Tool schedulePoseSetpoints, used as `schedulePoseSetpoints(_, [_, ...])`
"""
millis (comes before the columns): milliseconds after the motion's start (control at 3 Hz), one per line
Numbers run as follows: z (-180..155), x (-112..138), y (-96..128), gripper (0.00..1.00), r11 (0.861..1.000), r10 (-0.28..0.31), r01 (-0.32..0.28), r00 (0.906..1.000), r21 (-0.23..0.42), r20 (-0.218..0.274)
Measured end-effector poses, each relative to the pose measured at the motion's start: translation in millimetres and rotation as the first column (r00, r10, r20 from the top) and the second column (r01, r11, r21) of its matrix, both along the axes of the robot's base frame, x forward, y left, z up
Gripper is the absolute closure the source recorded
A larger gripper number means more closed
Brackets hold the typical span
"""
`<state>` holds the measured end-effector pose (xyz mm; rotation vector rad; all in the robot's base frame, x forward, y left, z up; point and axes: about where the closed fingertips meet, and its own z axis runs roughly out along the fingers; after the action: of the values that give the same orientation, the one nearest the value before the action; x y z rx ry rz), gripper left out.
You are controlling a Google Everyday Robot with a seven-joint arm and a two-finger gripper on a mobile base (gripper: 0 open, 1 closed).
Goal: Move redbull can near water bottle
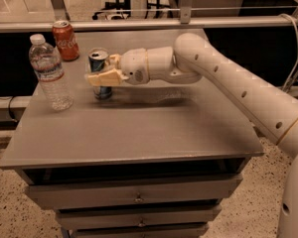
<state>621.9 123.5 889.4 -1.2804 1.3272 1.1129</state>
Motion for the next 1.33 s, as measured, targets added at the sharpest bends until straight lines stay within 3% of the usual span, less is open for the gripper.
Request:
schedulePoseSetpoints(333, [-2,-4,22,1.00,1.000,0.023,-0.023,0.9997,0.013,-0.013])
schedulePoseSetpoints(1000, [9,-11,36,1.00,0.998,0.051,-0.051,0.9987,0.038,-0.005])
schedulePoseSetpoints(1333, [6,-17,42,0.79,0.997,0.078,-0.077,0.9968,0.015,-0.021])
